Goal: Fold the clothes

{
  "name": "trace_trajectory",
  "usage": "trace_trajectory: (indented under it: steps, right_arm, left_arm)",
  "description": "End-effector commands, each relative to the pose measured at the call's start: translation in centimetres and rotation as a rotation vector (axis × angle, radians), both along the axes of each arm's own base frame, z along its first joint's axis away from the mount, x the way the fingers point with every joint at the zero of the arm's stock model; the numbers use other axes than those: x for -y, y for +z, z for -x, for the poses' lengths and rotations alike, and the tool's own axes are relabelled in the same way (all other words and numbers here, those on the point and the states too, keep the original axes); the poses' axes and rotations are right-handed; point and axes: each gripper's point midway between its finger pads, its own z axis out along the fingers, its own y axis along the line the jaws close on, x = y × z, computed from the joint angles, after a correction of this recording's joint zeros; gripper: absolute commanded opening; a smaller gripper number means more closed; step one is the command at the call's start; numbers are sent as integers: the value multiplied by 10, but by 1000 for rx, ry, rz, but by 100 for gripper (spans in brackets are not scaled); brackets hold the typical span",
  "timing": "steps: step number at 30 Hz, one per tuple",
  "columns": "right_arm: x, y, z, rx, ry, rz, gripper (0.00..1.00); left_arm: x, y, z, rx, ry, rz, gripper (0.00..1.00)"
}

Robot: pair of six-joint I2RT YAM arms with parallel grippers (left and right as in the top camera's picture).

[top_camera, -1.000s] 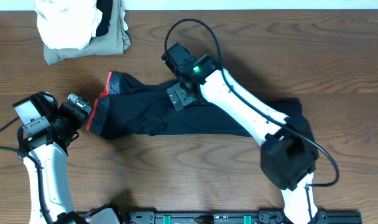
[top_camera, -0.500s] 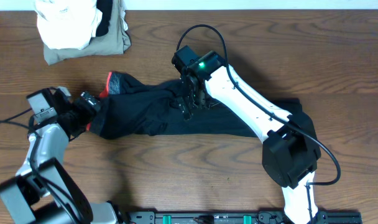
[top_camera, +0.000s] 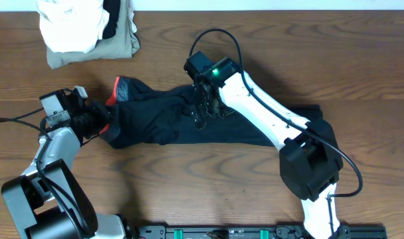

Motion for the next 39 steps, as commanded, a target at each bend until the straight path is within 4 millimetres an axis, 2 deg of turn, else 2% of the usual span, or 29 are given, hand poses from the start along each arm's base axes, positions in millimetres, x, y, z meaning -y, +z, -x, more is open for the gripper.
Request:
trace_trajectory:
  steps: [1, 2, 4, 8, 12, 20, 25, 26, 28, 33, 35, 36, 39]
  right_arm:
    - [5, -17, 8, -30, -30, 20, 99]
    - [7, -22, 10, -37, -32, 24, 99]
    - [11, -33, 15, -53, -54, 37, 99]
    - [15, -57, 23, -65, -86, 33, 99]
    - [13, -72, 29, -82, -93, 6, 99]
    - [8, -82, 33, -95, -106, -32, 99]
    - [9, -82, 34, -95, -112, -32, 99]
    - [9, -82, 34, -95, -112, -32, 99]
    - [9, -82, 33, -95, -113, -32, 99]
    - [8, -82, 34, -96, -112, -31, 99]
    - [9, -82, 34, -98, -113, -29, 99]
    - [9, -82, 34, -99, -113, -29, 99]
    - [9, -82, 34, -99, -125, -29, 99]
  left_arm:
    - [-2, 14, -14, 41, -3, 4, 19]
    - [-3, 18, -16, 51, -6, 5, 13]
    - [-1, 29, -23, 85, -21, 15, 8]
    - [0, 52, -36, 149, -46, 29, 6]
    - [-4, 66, -45, 181, -41, 20, 6]
    - [-15, 91, -66, 295, -38, -45, 6]
    - [-39, 85, -68, 268, 54, -151, 7]
    - [-42, 83, -68, 258, 66, -163, 10]
    - [-45, 80, -65, 238, 79, -176, 33]
    - [-52, 77, -64, 223, 100, -213, 42]
    - [-54, 75, -64, 220, 97, -226, 54]
    - [-54, 75, -64, 220, 96, -227, 56]
    - [-50, 77, -65, 228, 83, -212, 57]
